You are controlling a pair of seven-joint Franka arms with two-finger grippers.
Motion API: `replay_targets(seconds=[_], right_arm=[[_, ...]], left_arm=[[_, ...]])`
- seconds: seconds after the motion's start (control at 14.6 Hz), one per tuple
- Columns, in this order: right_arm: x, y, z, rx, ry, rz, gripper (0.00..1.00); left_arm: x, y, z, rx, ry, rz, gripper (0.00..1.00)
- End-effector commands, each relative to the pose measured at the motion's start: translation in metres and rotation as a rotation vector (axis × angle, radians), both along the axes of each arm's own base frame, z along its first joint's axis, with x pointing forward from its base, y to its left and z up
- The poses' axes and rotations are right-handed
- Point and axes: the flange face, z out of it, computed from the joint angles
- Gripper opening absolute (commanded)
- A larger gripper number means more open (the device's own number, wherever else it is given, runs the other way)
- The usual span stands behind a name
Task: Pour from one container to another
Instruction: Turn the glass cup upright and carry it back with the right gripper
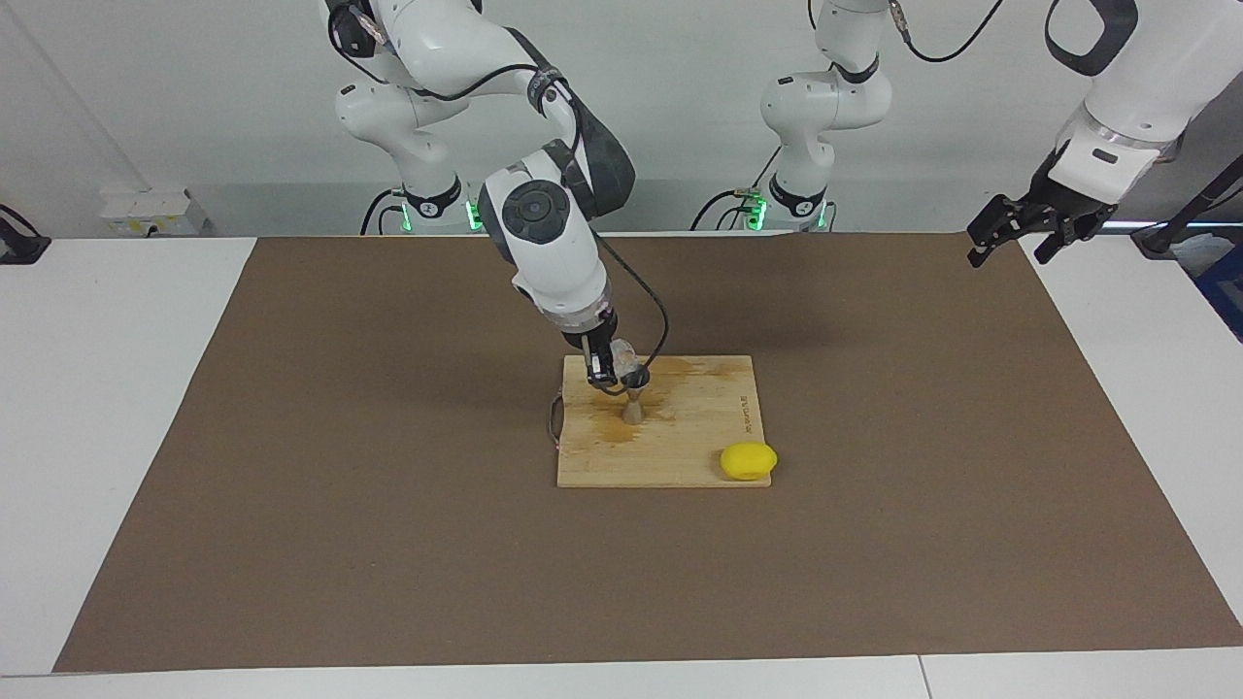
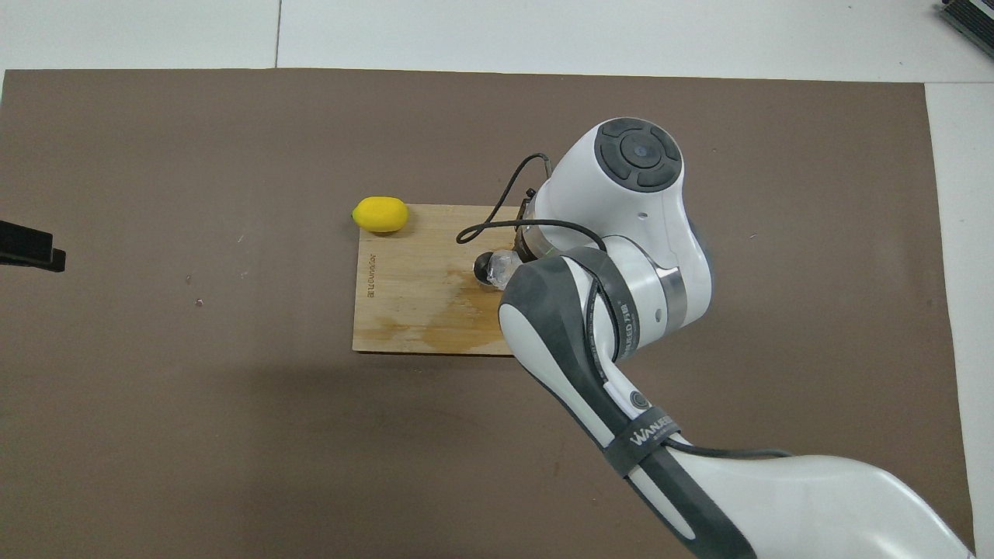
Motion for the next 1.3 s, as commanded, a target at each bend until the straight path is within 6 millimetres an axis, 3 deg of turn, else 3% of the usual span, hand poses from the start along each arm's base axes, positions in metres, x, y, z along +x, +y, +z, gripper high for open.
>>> replay_targets(seconds=[0.0, 0.48, 0.68, 0.96, 1.23], right_arm=[[0.009, -0.004, 0.004, 0.003, -0.014, -0.010, 0.00], [0.019, -0.027, 0.024, 0.195, 0.010, -0.051, 0.00], [0.020, -0.050, 0.028, 0.328, -0.019, -0.071, 0.00], [0.030, -0.091, 0.020, 0.453, -0.039, -0.063, 0.00], [0.035, -0.147, 0.010, 0.613, -0.102, -0.068, 0.00]], left_arm=[[-0.003, -0.001, 0.005, 0.020, 0.007, 0.012, 1.00], [-0.003, -0.001, 0.005, 0.020, 0.007, 0.012, 1.00], [-0.003, -0.002, 0.005, 0.020, 0.007, 0.012, 1.00], [-0.003, -0.002, 0.005, 0.020, 0.007, 0.012, 1.00], [-0.003, -0.002, 0.005, 0.020, 0.006, 0.019, 1.00]])
